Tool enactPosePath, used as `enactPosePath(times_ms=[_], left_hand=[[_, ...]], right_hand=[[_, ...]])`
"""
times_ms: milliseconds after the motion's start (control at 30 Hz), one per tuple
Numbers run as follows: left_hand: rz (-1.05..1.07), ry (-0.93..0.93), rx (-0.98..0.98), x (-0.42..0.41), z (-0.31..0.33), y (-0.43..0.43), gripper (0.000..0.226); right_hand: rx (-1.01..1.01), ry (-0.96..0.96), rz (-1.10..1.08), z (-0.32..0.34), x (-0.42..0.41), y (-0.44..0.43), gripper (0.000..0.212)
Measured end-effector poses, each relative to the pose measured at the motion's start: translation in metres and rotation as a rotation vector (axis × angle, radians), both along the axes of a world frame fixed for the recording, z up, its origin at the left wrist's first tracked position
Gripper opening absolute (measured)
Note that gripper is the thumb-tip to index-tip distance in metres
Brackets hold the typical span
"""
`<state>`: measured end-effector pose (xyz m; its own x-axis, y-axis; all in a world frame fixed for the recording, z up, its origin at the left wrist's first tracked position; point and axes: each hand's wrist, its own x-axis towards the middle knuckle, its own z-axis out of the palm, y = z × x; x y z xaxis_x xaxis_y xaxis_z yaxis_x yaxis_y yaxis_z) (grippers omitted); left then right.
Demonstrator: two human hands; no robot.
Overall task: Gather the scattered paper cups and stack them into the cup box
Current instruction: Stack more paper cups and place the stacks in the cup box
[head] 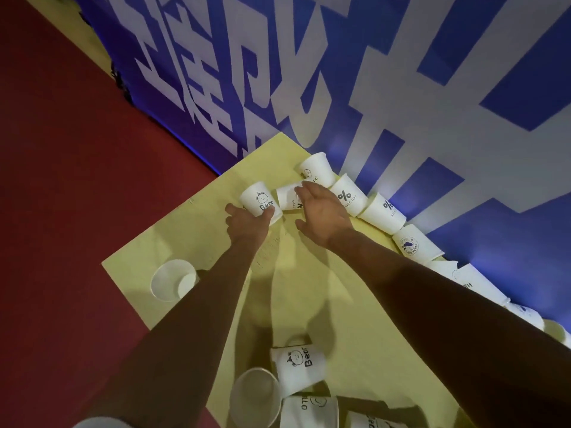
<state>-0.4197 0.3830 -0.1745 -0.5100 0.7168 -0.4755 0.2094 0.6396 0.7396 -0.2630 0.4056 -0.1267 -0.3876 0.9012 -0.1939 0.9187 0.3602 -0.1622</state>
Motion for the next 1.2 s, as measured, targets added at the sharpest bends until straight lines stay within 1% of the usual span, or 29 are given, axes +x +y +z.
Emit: enactPosePath(times_ms=[167,267,367,500,600,667,767,833,933,1033,1133,1200], left_hand=[[0.052,-0.015,0.099,0.007,-0.010,0.006,0.089],[0.050,-0.019,0.125,0.010,-0.011,0.006,0.087],[0.050,-0.082,0.146,0.010,-0.010,0.005,0.084],[0.040,-0.132,0.137,0.008,-0.002,-0.001,0.086],[-0.005,-0.149,0.135,0.006,0.004,-0.008,0.088],[-0.044,-0.153,0.131,0.007,0.010,-0.015,0.085],[-0.102,-0.161,0.124,0.013,0.024,-0.026,0.078],[-0.135,-0.185,0.121,0.022,0.037,-0.038,0.075],[-0.209,-0.215,0.134,0.041,0.057,-0.054,0.070],[-0.289,-0.262,0.141,0.067,0.076,-0.071,0.067],[-0.372,-0.315,0.144,0.098,0.096,-0.095,0.065],[-0.413,-0.329,0.141,0.118,0.105,-0.112,0.064]], right_hand=[[0.053,-0.063,0.070,-0.008,-0.019,0.025,0.078],[0.043,-0.109,0.096,-0.014,-0.020,0.036,0.078],[0.054,-0.149,0.098,-0.019,-0.015,0.039,0.072],[0.070,-0.191,0.058,-0.017,-0.003,0.028,0.059],[0.064,-0.177,0.005,-0.011,0.007,0.018,0.060],[0.057,-0.108,-0.064,-0.003,0.013,0.010,0.065],[0.026,0.055,-0.200,0.013,0.028,-0.010,0.075],[-0.011,0.113,-0.273,0.025,0.045,-0.029,0.078],[-0.037,0.162,-0.384,0.043,0.073,-0.057,0.078],[-0.024,0.252,-0.487,0.066,0.104,-0.089,0.074],[-0.028,0.398,-0.627,0.086,0.142,-0.130,0.071],[-0.022,0.511,-0.695,0.095,0.167,-0.157,0.072]])
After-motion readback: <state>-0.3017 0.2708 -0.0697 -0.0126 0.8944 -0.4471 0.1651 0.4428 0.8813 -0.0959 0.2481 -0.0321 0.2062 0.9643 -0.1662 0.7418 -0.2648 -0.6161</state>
